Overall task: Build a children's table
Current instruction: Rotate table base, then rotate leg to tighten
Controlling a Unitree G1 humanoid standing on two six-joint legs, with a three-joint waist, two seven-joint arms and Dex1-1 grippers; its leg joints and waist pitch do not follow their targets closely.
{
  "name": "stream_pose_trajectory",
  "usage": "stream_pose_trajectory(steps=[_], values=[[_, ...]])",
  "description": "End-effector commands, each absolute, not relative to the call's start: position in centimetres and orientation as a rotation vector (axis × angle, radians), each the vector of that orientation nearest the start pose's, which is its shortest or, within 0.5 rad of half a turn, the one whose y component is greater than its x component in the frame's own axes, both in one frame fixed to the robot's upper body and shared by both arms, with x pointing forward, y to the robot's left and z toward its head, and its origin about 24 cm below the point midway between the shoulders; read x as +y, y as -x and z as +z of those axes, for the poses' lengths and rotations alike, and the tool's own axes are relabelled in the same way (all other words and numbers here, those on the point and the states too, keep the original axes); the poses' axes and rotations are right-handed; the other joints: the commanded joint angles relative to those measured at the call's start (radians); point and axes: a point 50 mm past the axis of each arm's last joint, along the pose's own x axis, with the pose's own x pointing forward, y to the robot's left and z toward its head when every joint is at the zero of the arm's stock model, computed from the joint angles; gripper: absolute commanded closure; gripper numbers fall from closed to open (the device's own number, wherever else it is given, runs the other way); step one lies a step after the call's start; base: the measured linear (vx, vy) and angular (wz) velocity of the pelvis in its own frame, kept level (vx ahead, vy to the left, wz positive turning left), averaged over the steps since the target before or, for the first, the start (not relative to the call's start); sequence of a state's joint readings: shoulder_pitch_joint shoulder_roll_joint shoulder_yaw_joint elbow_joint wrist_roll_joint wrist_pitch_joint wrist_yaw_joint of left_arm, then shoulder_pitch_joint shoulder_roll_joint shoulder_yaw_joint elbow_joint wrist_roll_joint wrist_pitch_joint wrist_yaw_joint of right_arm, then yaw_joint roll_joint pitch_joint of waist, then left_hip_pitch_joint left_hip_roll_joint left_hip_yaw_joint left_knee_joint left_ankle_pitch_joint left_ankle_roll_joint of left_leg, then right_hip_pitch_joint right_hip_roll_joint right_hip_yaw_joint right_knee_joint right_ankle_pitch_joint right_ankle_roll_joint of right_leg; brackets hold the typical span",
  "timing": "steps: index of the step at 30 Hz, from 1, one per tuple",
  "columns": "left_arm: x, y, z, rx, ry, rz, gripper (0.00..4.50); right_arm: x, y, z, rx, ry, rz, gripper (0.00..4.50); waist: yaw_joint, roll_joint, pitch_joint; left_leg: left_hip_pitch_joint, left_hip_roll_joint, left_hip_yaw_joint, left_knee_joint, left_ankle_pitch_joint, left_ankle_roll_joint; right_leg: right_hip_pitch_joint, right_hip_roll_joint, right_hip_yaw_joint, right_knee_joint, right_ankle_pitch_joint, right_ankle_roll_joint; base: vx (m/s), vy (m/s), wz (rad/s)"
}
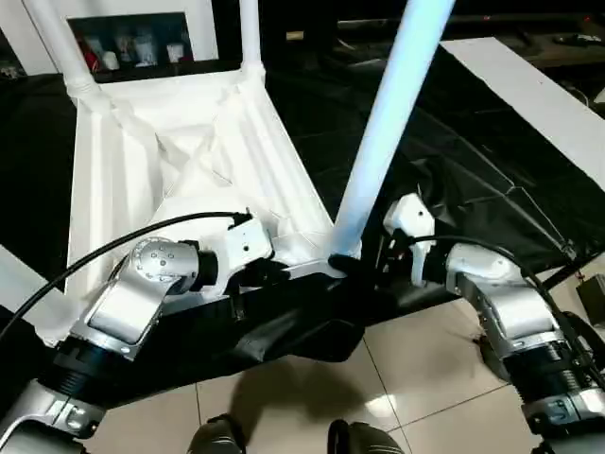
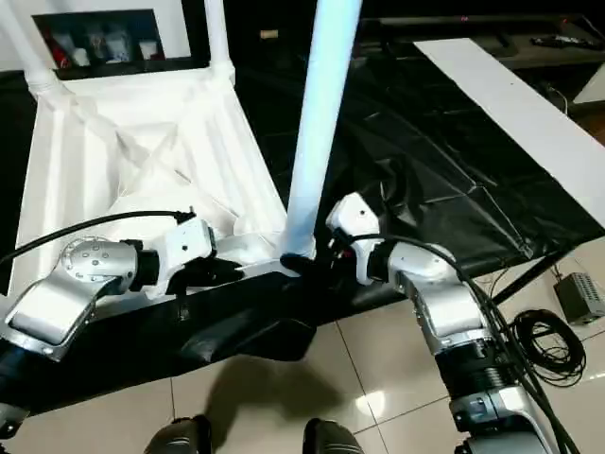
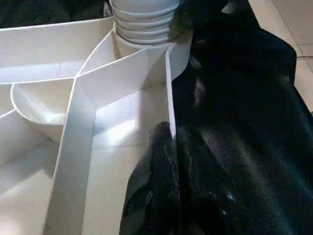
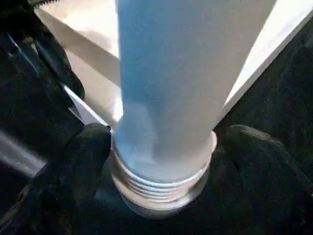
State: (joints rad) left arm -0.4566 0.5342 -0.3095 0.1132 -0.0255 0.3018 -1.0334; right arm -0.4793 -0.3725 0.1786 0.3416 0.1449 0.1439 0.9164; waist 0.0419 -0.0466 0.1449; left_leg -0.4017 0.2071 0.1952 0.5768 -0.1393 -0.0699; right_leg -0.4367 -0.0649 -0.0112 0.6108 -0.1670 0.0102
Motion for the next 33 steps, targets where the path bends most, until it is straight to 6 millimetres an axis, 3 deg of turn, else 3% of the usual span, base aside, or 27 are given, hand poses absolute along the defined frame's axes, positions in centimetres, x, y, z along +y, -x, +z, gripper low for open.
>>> stream_pose_trajectory(steps=[1, 7, 9, 19, 29, 33], values=[[14.1, -29.2, 7.7, 0.391, -0.557, -1.212, 4.46, -14.1, -31.9, 7.9, 0.181, 0.318, 1.047, 0.32, -0.007, -0.003, -0.044, 0.034, 0.014, -0.008, -0.070, -0.311, 0.024, 0.028, -0.044, 0.027, -0.086, -0.361, -0.159, 0.000, 0.000, 0.00], [14.3, -29.1, 7.8, 0.393, -0.558, -1.220, 4.46, -13.8, -32.5, 7.9, 0.164, 0.318, 1.043, 0.32, -0.009, -0.006, -0.035, 0.035, 0.016, -0.010, -0.076, -0.340, 0.012, 0.024, -0.048, 0.028, -0.092, -0.417, -0.148, 0.000, 0.000, 0.00], [14.4, -29.2, 7.8, 0.399, -0.561, -1.220, 4.50, -13.6, -32.7, 7.8, 0.161, 0.313, 1.057, 0.70, -0.010, -0.006, -0.033, 0.034, 0.016, -0.011, -0.078, -0.352, 0.008, 0.024, -0.048, 0.028, -0.092, -0.428, -0.149, 0.000, 0.000, 0.00], [14.7, -29.4, 7.9, 0.414, -0.578, -1.234, 4.50, -13.0, -33.2, 7.6, 0.142, 0.310, 1.088, 1.54, -0.012, -0.003, -0.030, 0.035, 0.017, -0.015, -0.083, -0.400, -0.010, 0.019, -0.053, 0.030, -0.099, -0.487, -0.143, 0.000, 0.000, 0.00], [14.9, -29.4, 7.8, 0.430, -0.584, -1.248, 4.50, -12.9, -33.2, 7.1, 0.135, 0.303, 1.098, 1.73, -0.012, 0.000, -0.028, 0.032, 0.021, -0.013, -0.090, -0.385, -0.006, 0.020, -0.052, 0.031, -0.099, -0.465, -0.152, 0.000, 0.000, 0.00], [14.6, -29.5, 7.6, 0.436, -0.539, -1.226, 4.50, -12.9, -33.5, 6.3, 0.144, 0.237, 0.996, 1.73, -0.014, 0.003, -0.026, 0.032, 0.021, -0.014, -0.092, -0.400, -0.011, 0.018, -0.053, 0.032, -0.100, -0.471, -0.156, 0.000, 0.000, 0.00]])
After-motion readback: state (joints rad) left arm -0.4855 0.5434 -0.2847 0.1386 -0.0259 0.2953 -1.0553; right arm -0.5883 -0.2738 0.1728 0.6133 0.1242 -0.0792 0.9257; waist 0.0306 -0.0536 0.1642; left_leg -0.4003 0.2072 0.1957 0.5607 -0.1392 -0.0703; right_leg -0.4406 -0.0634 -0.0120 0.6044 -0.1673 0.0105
